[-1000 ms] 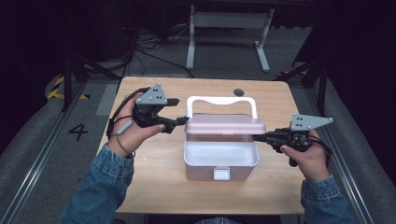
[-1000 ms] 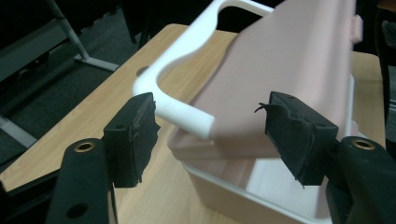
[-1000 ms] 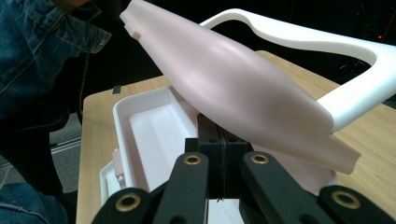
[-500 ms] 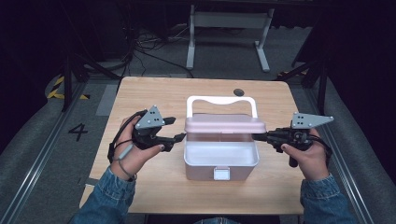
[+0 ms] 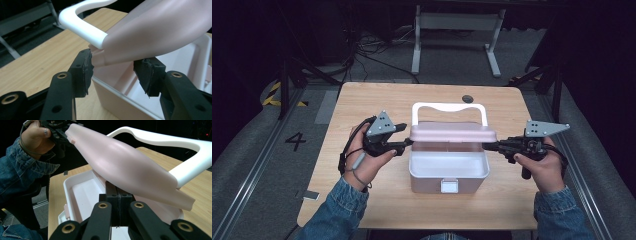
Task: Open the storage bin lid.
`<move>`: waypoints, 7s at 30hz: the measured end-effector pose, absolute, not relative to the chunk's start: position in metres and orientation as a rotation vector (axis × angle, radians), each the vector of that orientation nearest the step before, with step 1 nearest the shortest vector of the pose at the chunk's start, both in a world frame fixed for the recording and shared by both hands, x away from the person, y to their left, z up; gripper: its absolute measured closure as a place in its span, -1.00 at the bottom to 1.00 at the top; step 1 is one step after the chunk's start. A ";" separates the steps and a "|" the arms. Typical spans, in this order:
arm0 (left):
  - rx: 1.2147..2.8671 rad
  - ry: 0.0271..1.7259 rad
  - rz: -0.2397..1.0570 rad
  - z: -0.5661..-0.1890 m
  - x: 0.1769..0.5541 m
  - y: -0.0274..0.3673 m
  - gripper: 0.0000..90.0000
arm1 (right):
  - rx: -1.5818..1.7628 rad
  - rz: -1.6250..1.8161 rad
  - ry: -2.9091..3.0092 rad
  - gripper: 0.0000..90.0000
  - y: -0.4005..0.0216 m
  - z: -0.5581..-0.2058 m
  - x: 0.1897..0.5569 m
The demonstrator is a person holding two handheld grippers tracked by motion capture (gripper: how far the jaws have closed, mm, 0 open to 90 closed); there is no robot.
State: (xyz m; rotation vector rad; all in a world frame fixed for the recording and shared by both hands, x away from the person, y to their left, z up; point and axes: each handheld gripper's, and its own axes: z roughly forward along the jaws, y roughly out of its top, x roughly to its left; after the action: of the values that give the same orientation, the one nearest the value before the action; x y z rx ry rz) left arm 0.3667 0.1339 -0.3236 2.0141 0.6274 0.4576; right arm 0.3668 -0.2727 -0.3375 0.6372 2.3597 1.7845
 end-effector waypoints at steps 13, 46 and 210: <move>1.998 0.491 0.521 -0.314 0.368 0.120 0.13 | 0.647 1.794 2.350 1.00 -0.274 -0.337 0.368; 2.005 0.612 0.531 -0.275 0.417 0.110 0.62 | 0.743 1.795 2.256 1.00 -0.309 -0.334 0.346; 2.176 1.033 0.427 -0.312 0.346 0.235 -0.06 | 1.162 1.151 2.279 0.36 -0.347 -0.338 0.382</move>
State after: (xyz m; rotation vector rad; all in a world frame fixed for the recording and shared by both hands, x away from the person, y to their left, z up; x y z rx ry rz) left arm 0.3457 0.2354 -0.3122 2.1757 1.0333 0.4274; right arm 0.3822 -0.3469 -0.3379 1.1623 2.2790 1.1513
